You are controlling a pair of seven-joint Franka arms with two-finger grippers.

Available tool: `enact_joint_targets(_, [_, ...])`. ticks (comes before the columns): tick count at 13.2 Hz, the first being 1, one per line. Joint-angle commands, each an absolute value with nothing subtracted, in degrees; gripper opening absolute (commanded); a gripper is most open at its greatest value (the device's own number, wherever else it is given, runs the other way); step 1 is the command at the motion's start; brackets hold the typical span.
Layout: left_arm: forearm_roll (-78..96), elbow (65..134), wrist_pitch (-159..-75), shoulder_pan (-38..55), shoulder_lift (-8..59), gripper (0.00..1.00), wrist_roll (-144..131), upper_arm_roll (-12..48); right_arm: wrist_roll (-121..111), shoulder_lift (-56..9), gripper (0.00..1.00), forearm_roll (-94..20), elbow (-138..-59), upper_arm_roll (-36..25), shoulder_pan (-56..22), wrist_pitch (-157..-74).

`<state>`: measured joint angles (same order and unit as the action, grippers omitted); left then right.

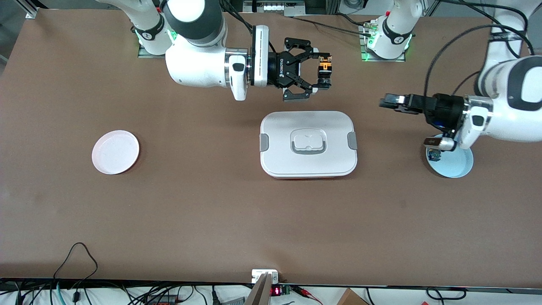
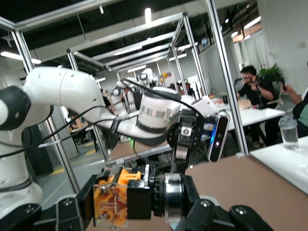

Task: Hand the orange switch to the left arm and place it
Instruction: 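Hold the switch with the right gripper while the left gripper reaches it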

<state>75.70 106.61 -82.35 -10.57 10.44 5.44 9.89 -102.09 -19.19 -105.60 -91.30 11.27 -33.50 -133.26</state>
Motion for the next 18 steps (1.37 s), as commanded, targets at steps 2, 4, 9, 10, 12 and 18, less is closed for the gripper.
enact_joint_targets(2, [79.36, 110.48, -89.47, -10.99, 1.25, 1.00, -2.08, 14.76, -107.57, -20.57, 0.01, -109.42, -89.91, 11.60, -33.31, -132.10])
enact_joint_targets(4, [79.54, 110.74, -89.47, -10.99, -1.75, 1.00, -3.86, 14.94, -108.19, -20.57, 0.01, -109.60, -89.91, 11.60, -33.22, -132.45])
enact_joint_targets(9, [80.59, 110.65, -95.77, -10.99, -1.85, 1.00, -2.73, 20.90, -108.37, -20.57, 0.01, -109.78, -90.09, 11.43, -33.13, -132.63])
enact_joint_targets(10, [81.38, 110.57, -97.80, -10.90, -1.50, 1.00, -2.20, 22.22, -108.72, -20.57, 0.01, -109.86, -90.09, 11.43, -33.13, -132.63])
enact_joint_targets(12, [82.97, 110.57, -99.31, -10.90, -1.23, 1.00, -1.76, 23.29, -108.63, -20.57, 0.01, -109.86, -90.26, 11.43, -33.31, -132.71])
enact_joint_targets(18, [83.06, 111.00, -100.63, -10.90, -0.97, 1.00, 0.53, 24.52, -108.72, -20.48, 0.01, -109.86, -90.61, 11.34, -33.31, -133.68])
